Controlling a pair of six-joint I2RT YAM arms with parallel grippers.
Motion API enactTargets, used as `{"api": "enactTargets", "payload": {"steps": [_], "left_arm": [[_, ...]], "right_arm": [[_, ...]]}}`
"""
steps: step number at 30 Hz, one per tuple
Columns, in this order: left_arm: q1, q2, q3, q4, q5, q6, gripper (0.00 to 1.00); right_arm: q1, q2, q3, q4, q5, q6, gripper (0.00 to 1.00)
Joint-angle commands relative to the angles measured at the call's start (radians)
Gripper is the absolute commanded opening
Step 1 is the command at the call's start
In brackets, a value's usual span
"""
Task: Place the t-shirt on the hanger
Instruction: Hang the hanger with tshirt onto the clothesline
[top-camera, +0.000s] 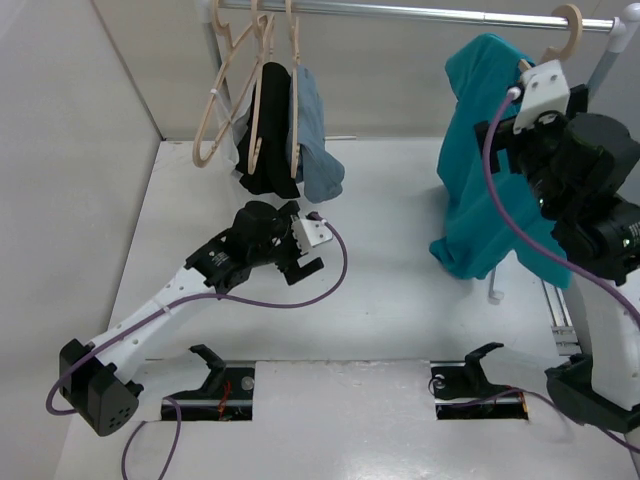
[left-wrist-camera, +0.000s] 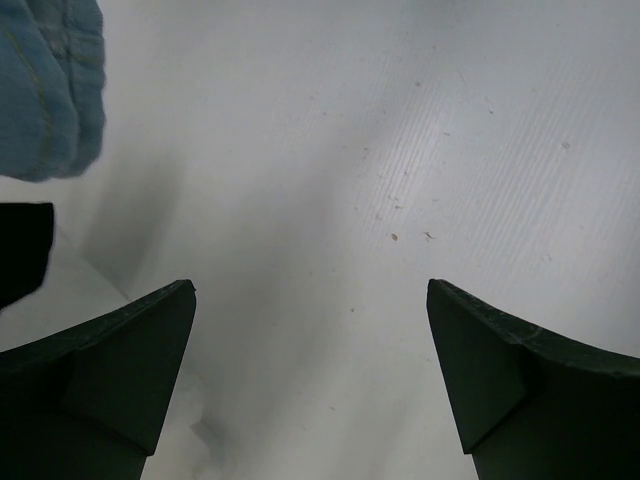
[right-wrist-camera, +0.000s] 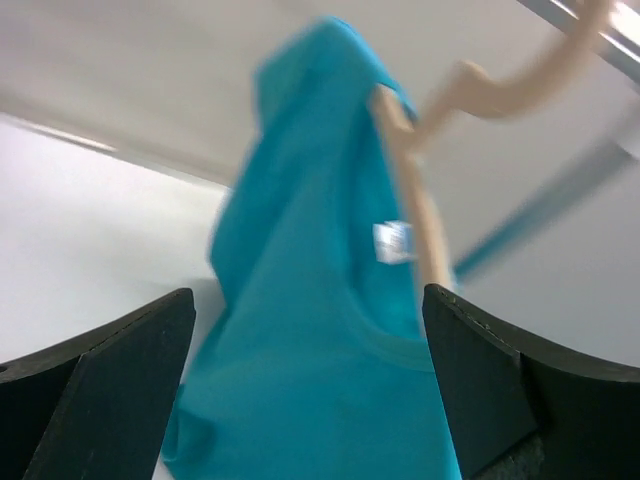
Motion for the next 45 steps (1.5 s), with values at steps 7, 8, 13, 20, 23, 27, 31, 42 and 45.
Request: {"api": "enactTargets", "payload": {"steps": [7,8,13,20,23,27,31,42,45], "left_arm": [[0.055,-0.051,-0.186,0.175,-0.212,-0.264,1.00],[0.064,-0.051,-0.206,0.193,-0.242,-0.283,1.00],[0.074,-0.069,-0.309,0.293,-0.372,-0.298,1.00],[0.092,-0.079,-0.373,0.357,-0.372,-0.323,1.00],[0.092,-0.089,-0.402,0.357,-0.395,-0.323,1.00],[0.110,-0.089,-0.416,0.377,-0.395,-0.313,1.00],[0.111,-0.089,-0.425,0.387,-0.395,-0.313,1.00],[0.121,-0.089,-0.425,0.387,-0.395,-0.313,1.00],[0.121,-0.089,-0.425,0.387,-0.386,-0.313,1.00]], "right_arm": [[0.221,-0.079,-0.645,0.263,-0.279,0.133,1.00],[0.230,-0.108,-0.734,0.321,-0.311,0.232,1.00],[0.230,-0.165,-1.147,0.714,-0.338,0.396,1.00],[0.230,-0.133,-1.346,0.828,-0.298,0.391,1.00],[0.261,-0.177,-1.420,0.888,-0.298,0.391,1.00],[0.270,-0.239,-1.484,0.899,-0.286,0.410,1.00],[0.270,-0.337,-1.537,0.899,-0.264,0.450,1.00],[0.270,-0.451,-1.569,0.845,-0.154,0.554,1.00],[0.270,-0.426,-1.545,0.836,-0.143,0.554,1.00]]}}
